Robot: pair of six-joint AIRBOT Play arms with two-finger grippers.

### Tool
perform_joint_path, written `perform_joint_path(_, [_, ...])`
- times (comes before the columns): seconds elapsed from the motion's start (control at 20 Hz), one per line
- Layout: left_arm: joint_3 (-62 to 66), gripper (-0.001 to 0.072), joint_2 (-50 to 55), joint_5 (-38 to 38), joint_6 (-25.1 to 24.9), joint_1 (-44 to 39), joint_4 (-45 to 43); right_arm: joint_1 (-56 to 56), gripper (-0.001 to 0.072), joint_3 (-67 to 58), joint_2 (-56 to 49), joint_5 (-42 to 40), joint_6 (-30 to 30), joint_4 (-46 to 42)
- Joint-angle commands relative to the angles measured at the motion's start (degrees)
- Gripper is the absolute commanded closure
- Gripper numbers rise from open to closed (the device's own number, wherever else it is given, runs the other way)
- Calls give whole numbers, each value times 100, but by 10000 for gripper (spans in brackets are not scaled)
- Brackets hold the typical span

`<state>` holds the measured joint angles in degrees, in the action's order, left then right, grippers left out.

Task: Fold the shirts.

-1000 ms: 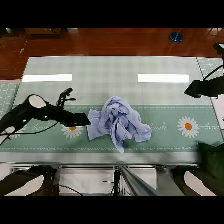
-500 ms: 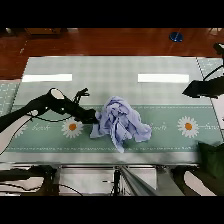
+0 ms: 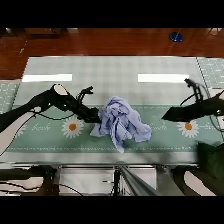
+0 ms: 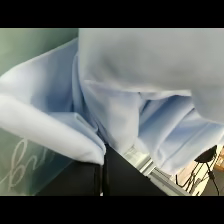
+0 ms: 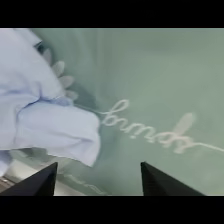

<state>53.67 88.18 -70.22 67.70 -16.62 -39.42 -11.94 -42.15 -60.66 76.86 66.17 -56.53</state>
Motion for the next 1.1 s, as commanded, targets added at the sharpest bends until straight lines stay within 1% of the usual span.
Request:
perform_joint_path(0.0, [22, 684, -101, -122, -24, -7, 2, 31, 124, 1086, 0, -625, -481, 1012])
perform_joint_path(0.2, [22, 684, -306, -151, -66, -7, 2, 341, 129, 1300, 0, -1108, -472, 579])
perform_joint_path(0.35, [24, 684, -385, -188, -122, -7, 2, 699, 135, 1300, -96, -1491, -280, 555])
perform_joint_path(0.45, [22, 684, -387, -236, -127, -7, 2, 970, 142, 1300, -472, -1532, -157, 566])
perform_joint_path(0.55, [22, 684, -387, -247, -127, -7, 2, 1368, 144, 1300, -990, -1696, -127, 861])
perform_joint_path(0.6, [22, 684, -387, -247, -127, -7, 2, 1574, 213, 1300, -1207, -1851, -127, 1097])
perform_joint_path(0.65, [22, 684, -387, -247, -129, -7, 2, 1792, 339, 1300, -1405, -2063, -127, 1370])
perform_joint_path(0.75, [24, 684, -387, -251, -173, -4, 2, 2002, 688, 1283, -1604, -2337, -125, 1838])
perform_joint_path(0.8, [24, 685, -402, -251, -214, -4, 2, 1991, 690, 1257, -1556, -2286, -221, 2103])
perform_joint_path(0.9, [35, 686, -573, -243, -258, 50, -2, 1840, 690, 1029, -1158, -1777, -448, 2149])
perform_joint_path(1.05, [299, 686, -1252, -232, -254, 389, 0, 1379, 691, 437, 63, -1014, -413, 2155])
